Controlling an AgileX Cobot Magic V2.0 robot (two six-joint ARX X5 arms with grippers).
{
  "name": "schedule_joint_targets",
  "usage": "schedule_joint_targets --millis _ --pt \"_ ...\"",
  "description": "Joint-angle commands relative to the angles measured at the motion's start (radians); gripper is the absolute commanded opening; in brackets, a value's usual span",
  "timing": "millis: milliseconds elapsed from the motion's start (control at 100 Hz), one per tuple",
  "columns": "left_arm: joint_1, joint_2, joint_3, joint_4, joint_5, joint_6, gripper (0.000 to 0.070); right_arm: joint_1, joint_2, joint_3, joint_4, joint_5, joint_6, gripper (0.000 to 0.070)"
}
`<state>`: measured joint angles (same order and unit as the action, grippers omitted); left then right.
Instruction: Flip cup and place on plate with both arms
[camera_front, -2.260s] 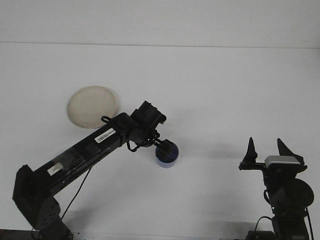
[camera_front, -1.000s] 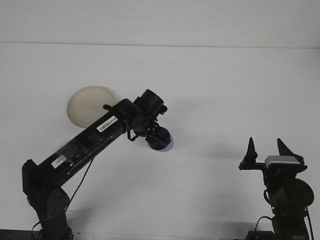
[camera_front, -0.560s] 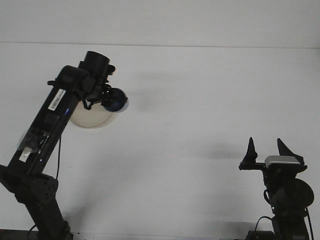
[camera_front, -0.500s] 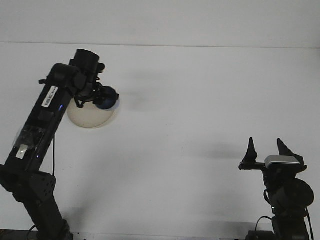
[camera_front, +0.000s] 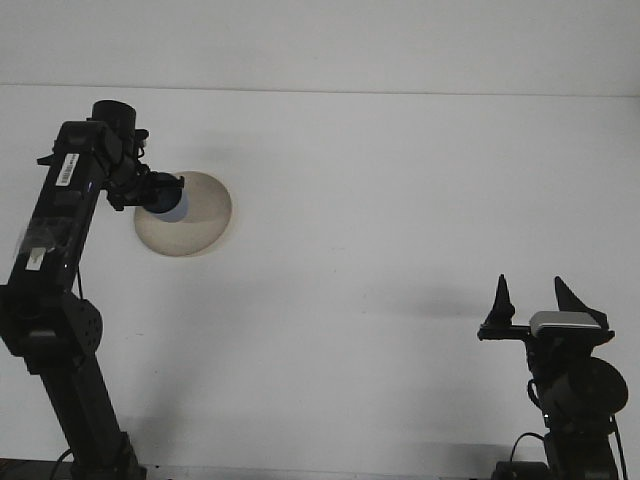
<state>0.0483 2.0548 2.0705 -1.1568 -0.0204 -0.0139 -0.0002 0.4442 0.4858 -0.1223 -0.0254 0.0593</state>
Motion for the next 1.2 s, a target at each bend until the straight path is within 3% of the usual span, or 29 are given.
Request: schedule_joint_targets --millis 0,640,700,820,890,1190 --pt "-0.003 0.039 0.019 0.006 0.008 -0.006 0.0009 0.001 0.002 0.003 0.011 0.002 -0.004 0.0575" --pt "-0.004 0.124 0.019 0.034 0.029 -0.006 0.0022 0.001 0.002 0.003 0.011 0.002 -0.004 0.0575" --pt "-0.004 0.124 0.019 0.044 0.029 -0.008 0.0094 0.001 0.002 0.003 0.011 0.003 -0.004 0.0575" --pt "-0.003 0.124 0.024 0.041 0.029 -0.013 0.039 0.001 0.002 0.003 0.011 0.003 -0.004 0.0575" --pt "-0.003 0.124 0.03 0.04 0.03 -0.013 0.0472 0.001 0.002 0.003 0.011 0.003 -0.004 0.0575" --pt "-0.003 0.124 0.177 -0.037 0.073 -0.013 0.0474 0.001 0.002 0.003 0.011 0.003 -0.004 0.0575"
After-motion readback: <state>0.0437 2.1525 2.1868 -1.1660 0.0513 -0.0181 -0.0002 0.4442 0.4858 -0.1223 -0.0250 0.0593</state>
